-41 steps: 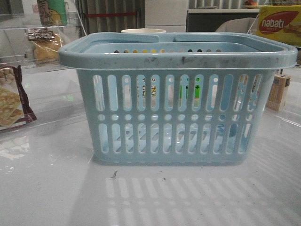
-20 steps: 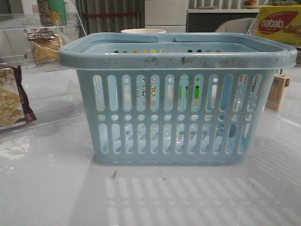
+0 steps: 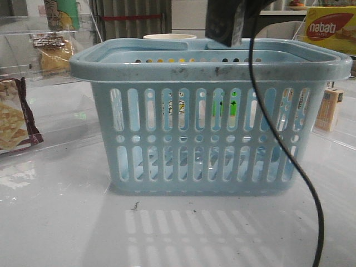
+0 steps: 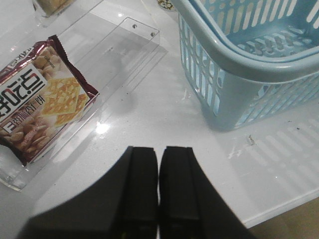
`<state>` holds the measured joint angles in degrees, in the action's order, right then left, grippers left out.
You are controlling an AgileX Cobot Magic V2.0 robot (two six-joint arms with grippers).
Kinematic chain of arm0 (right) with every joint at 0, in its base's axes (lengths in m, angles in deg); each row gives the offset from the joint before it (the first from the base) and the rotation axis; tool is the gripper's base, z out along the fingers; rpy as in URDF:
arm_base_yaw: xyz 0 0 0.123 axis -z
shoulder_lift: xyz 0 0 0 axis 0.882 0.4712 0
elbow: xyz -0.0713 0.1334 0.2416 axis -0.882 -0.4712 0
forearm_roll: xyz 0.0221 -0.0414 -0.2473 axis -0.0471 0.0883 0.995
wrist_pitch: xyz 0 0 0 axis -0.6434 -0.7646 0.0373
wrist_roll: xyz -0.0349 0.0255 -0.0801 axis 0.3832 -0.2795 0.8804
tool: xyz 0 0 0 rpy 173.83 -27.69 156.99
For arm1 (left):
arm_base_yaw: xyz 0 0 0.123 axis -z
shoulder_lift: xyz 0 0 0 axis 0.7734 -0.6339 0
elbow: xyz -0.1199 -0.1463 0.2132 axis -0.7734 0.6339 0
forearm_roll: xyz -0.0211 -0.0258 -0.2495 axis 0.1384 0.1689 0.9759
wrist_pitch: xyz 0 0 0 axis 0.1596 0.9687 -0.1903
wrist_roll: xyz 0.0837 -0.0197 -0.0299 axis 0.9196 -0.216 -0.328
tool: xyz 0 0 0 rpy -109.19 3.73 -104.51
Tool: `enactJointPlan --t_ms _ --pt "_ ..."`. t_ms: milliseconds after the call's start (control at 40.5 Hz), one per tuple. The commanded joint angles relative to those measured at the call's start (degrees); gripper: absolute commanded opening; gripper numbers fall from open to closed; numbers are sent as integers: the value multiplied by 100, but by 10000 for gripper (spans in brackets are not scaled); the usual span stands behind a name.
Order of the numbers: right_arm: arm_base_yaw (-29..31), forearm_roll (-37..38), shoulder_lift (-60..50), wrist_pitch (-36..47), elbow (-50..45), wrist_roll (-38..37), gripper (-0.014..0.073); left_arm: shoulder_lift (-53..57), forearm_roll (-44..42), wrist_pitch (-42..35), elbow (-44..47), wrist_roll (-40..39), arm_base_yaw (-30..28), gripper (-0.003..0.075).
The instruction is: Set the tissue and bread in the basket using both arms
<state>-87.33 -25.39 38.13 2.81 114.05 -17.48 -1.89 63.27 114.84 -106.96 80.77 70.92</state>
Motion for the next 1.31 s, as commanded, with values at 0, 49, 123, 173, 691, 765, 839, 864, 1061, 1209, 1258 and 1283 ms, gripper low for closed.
enactJointPlan --t_ms 0,49,123,173,691,765,839,864,1061,1209,1258,1283 --pt "-87 -153 86 390 212 -11 168 -11 14 -454 -186 7 43 127" --pt "-109 -252 214 390 212 -11 174 -11 14 -454 -186 7 43 127" --pt "-109 -352 401 439 212 -11 225 -11 14 -454 -186 7 43 127" --pt "-109 -354 506 469 212 -11 300 -11 14 -454 -186 7 43 127" --pt "-109 -152 -466 -7 85 279 559 -11 14 -454 -186 7 43 127" --pt "-109 -152 -882 -35 -146 449 559 -11 14 -454 -186 7 43 127" --pt "-109 -148 -1297 -17 -433 633 559 -11 14 -454 -186 7 43 127" --pt "-109 -146 -1428 -17 -559 700 559 -11 14 -454 -186 7 43 127" --pt "-109 150 -2758 3 -1580 811 559 -11 14 -454 -186 7 43 127" --pt "-109 316 -3759 -2 -2370 811 559 -11 14 -454 -186 7 43 127" --pt "-109 348 -4070 -2 -2611 811 559 -11 14 -454 -186 7 43 127" --pt "-109 348 -4189 -9 -2742 811 559 -11 14 -454 -186 7 43 127"
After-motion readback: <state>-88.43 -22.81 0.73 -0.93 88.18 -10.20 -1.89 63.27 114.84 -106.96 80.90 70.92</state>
